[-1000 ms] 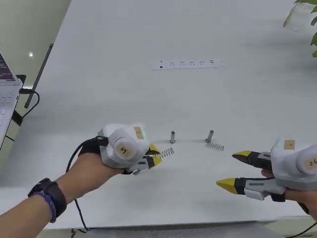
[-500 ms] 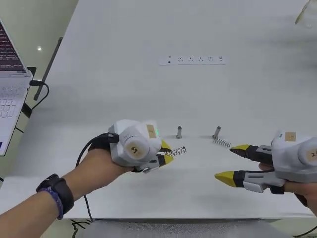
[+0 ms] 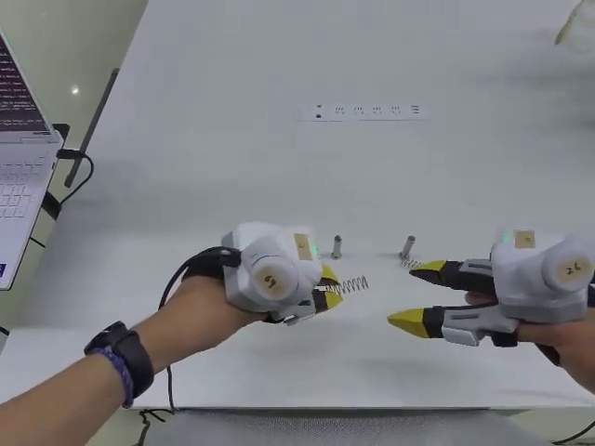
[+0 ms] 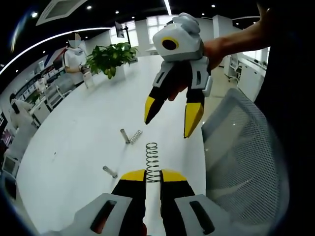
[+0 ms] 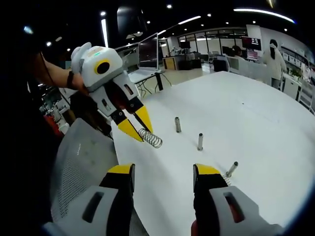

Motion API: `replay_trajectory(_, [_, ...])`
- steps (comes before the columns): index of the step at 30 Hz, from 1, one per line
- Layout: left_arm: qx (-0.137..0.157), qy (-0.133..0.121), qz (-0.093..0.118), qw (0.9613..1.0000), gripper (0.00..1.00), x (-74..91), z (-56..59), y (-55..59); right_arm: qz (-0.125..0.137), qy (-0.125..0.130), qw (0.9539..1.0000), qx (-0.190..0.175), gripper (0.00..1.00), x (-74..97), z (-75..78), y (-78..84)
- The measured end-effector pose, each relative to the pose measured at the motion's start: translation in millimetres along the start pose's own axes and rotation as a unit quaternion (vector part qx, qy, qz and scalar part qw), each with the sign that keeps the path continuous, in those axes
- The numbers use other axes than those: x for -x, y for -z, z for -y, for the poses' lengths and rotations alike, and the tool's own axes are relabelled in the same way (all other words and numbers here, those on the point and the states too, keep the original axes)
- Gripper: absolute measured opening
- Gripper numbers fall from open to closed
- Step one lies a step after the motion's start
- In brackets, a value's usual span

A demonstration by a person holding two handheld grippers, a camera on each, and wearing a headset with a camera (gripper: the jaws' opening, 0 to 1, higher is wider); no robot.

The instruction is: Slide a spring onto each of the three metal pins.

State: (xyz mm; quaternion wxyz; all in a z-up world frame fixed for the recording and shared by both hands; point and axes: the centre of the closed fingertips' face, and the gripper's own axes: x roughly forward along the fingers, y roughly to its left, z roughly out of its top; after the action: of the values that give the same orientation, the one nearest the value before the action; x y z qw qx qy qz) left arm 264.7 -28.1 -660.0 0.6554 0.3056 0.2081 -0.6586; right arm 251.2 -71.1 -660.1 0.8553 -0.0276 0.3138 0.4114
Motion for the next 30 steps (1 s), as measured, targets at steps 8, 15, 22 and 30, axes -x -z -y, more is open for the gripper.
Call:
replay_trajectory(8, [-0.012, 0.014, 0.007, 0.9998, 0.02, -5.0, 11.2, -11.4, 0.006, -0.039, 0.9992, 0.009, 0.36, -6.4, -12.9, -4.6])
replay_trajectory(15, [-0.024, 0.023, 0.013, 0.9993, 0.02, -6.2, 18.4, -20.7, 0.018, -0.065, 0.9976, 0.012, 0.25, -8.1, -24.0, -9.3])
replay_trajectory(22, [-0.034, 0.034, 0.013, 0.9988, 0.02, -8.6, 24.3, -23.6, 0.021, -0.076, 0.9968, 0.011, 0.17, -6.2, -28.2, -9.3])
replay_trajectory(30, [-0.045, 0.043, 0.011, 0.998, 0.02, -9.5, 28.0, -24.0, 0.024, -0.088, 0.9958, 0.005, 0.12, -2.7, -32.9, -10.1])
